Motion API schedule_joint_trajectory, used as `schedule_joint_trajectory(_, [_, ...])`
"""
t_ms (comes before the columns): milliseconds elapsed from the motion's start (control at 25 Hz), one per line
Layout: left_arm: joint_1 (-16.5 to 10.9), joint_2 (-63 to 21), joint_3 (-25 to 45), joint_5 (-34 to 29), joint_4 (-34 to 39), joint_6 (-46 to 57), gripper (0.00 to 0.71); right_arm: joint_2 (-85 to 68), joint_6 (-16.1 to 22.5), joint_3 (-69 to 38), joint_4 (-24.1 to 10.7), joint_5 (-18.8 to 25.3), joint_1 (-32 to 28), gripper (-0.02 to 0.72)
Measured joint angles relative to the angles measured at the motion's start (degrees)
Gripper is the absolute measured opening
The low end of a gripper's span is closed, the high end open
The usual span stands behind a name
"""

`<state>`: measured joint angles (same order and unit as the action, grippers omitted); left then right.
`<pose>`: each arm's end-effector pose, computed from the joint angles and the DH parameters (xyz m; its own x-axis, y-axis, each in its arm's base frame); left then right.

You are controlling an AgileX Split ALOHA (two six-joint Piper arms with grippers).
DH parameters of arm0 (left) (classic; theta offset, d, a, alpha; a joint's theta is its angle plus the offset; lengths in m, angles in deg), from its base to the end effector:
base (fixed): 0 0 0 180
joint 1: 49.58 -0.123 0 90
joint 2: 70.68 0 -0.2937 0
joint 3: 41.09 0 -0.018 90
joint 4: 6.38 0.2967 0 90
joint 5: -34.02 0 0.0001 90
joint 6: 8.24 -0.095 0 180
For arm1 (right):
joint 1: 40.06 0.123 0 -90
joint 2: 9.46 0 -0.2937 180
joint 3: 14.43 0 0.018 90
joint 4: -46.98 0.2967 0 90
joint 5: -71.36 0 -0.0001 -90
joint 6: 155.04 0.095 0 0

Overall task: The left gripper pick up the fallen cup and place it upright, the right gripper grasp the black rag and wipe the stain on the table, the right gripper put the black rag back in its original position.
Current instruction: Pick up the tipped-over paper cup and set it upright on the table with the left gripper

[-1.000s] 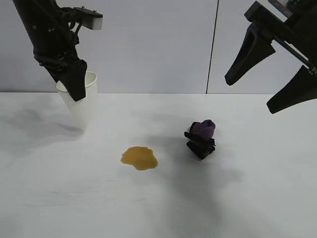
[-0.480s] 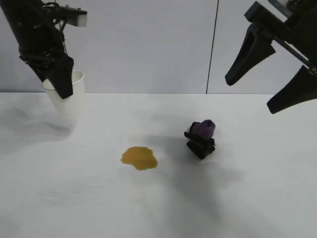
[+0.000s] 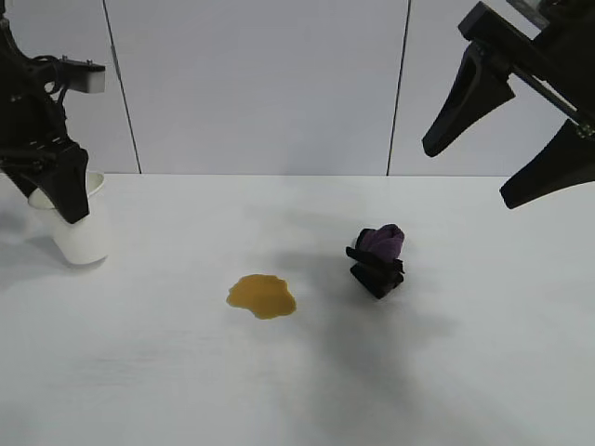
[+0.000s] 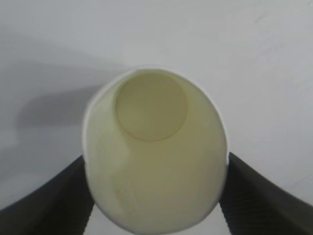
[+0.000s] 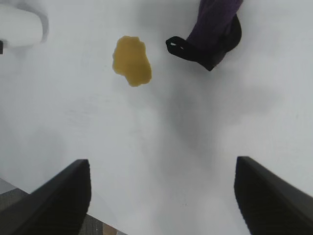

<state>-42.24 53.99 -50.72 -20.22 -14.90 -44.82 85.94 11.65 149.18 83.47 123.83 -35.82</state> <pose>0.4562 -0.0703 0.1627 -0.7510 0.6209 -0.2247 0.6372 0.7707 -0.0004 0.3367 0.0699 0.2442 -0.9541 0.0972 -0.2832 -0.0606 0.8637 0.5004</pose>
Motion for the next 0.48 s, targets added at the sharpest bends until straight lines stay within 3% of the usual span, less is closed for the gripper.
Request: schedule_joint_trajectory(480, [0.00, 0.00, 1.67, 0.90, 1.86, 0.00, 0.495, 0.00, 0.00, 0.00, 0.00, -0.99, 0.00, 0.559])
